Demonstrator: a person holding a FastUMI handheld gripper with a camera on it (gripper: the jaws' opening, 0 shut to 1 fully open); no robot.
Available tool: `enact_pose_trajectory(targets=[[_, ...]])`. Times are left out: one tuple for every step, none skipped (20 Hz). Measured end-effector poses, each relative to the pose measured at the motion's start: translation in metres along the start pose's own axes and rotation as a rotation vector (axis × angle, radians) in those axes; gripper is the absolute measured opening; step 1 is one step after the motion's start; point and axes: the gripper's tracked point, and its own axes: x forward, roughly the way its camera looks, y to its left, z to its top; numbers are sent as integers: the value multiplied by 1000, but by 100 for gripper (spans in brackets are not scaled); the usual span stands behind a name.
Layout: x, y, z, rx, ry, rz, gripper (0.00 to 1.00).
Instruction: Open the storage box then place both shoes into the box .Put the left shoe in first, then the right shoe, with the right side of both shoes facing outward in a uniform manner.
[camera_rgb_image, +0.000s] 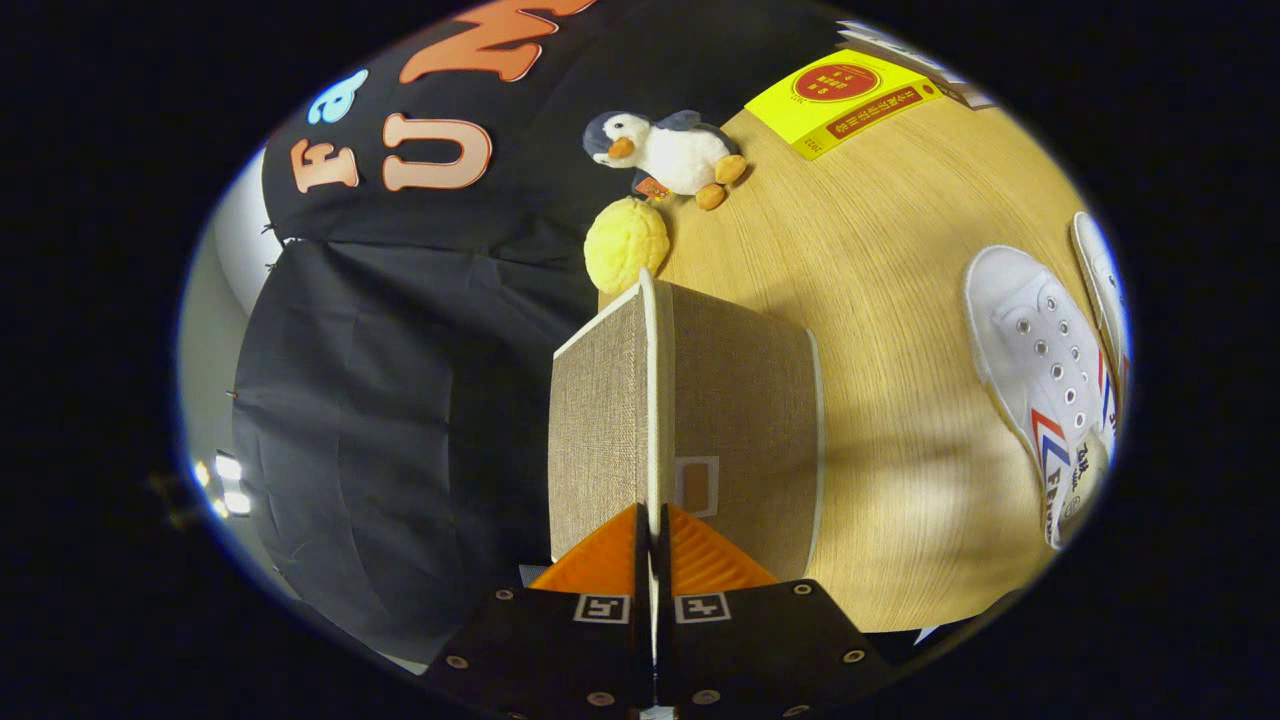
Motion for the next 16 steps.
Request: enact_pose_trajectory(targets=[[-1, -2, 0, 19, 8, -3, 2], [-2, -2, 2, 45, 8, -3, 2], [-1, -2, 4, 57, 2, -4, 2], [-1, -2, 6, 51, 0, -5, 2], [0, -1, 5, 36, 0, -3, 2], [-1, 0, 5, 20, 1, -2, 2], [-1, 1, 6, 6, -2, 0, 2], [-2, 1, 6, -15, -3, -3, 1], [-2, -2, 6, -42, -6, -14, 1], [-3, -3, 6, -58, -12, -20, 2], [-4, -3, 7, -68, -21, -28, 3], [-7, -4, 9, -80, -35, -33, 3], [-10, -6, 10, -91, -49, -39, 3], [-15, -8, 10, -104, -63, -47, 1], [-20, -11, 10, -113, -74, -55, 1], [-26, -15, 10, -121, -87, -64, 1]])
